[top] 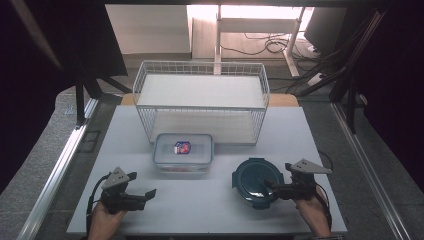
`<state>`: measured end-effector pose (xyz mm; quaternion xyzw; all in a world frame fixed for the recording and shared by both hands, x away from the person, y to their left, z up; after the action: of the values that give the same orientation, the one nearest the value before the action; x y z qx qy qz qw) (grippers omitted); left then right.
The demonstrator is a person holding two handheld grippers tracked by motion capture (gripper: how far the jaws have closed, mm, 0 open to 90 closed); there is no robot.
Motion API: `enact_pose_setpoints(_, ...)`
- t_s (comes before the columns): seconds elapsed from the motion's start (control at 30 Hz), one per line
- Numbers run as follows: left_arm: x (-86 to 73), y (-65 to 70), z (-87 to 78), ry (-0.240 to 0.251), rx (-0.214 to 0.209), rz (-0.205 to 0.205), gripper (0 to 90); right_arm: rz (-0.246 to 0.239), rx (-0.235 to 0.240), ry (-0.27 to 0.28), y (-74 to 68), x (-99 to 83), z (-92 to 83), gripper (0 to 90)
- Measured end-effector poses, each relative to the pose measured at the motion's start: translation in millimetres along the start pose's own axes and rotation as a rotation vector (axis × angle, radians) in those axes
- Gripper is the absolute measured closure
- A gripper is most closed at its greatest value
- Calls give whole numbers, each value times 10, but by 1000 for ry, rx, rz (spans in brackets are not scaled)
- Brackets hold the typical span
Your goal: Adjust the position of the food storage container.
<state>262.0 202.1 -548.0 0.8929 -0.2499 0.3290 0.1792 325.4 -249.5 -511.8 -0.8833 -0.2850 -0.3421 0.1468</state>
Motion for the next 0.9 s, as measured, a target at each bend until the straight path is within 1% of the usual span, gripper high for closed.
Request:
enact_pose_setpoints(0.07, 1, -6, -6, 6, 4, 2, 41, -1, 8, 0, -13, 3, 6, 8)
enact_pose_setpoints(0.1, -4, -20, -8, 12, 10, 5, 41, 11, 32, -7, -26, 4, 16, 4)
enact_pose_setpoints(0.17, -14, -36, -2, 11, 6, 0, 41, 23, 27, -20, -19, 2, 33, 1)
enact_pose_setpoints(0.23, -21, -46, 8, 9, -2, -8, 41, 39, 11, -48, -3, -11, 58, 0)
enact_pose_setpoints(0.27, -21, -46, 8, 9, -2, -8, 41, 39, 11, -48, -3, -11, 58, 0)
enact_pose_setpoints(0.3, -26, -49, 13, 5, -4, -9, 41, 52, -24, -63, 29, -22, 78, 0)
enact_pose_setpoints(0.33, -29, -49, 19, 3, -4, -10, 41, 52, -24, -63, 29, -22, 78, 0)
enact_pose_setpoints(0.37, -32, -49, 22, 0, -3, -8, 41, 70, -29, -67, 52, -20, 74, 0)
enact_pose_setpoints(0.4, -34, -49, 25, -3, -2, -6, 41, 70, -29, -67, 52, -20, 74, 0)
enact_pose_setpoints(0.43, -36, -48, 26, -4, -4, -5, 40, 75, -44, -67, 65, -17, 67, 0)
enact_pose_setpoints(0.47, -38, -52, 28, -1, -17, -12, 39, 72, -61, -72, 74, -14, 52, 0)
enact_pose_setpoints(0.53, -43, -63, 32, -1, -27, -21, 39, 60, -71, -84, 59, -9, 38, 0)
enact_pose_setpoints(0.63, -49, -74, 37, -1, -38, -33, 39, 39, -57, -107, 3, 4, 19, 0)
enact_pose_setpoints(0.7, -51, -79, 37, -1, -41, -37, 39, 23, -32, -110, -49, 21, -1, 0)
enact_pose_setpoints(0.73, -51, -79, 37, -1, -41, -37, 39, 23, -32, -110, -49, 21, -1, 0)
enact_pose_setpoints(0.77, -52, -82, 37, 0, -45, -37, 39, 14, -36, -114, -92, 42, -20, 26)
enact_pose_setpoints(0.8, -52, -82, 37, 0, -45, -37, 39, 14, -36, -114, -92, 42, -20, 26)
enact_pose_setpoints(0.83, -52, -79, 38, 1, -51, -40, 39, -5, -27, -118, -145, 61, -36, 65)
enact_pose_setpoints(0.87, -52, -79, 38, 1, -51, -40, 39, -5, -27, -118, -145, 61, -36, 65)
enact_pose_setpoints(0.9, -48, -73, 34, 9, -60, -38, 39, -13, -27, -125, -197, 75, -41, 112)
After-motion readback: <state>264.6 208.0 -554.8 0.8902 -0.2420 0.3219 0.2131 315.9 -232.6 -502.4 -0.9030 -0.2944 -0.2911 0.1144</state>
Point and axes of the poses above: each handheld gripper's, and its own axes: z roughly forward along the jaws, x roughly out of its top, y roughly to its right, the point moved 6 cm from there along z, roughly forward along the jaws, and after that the axes turned 13 degrees about -y, right-handed, at the moved point
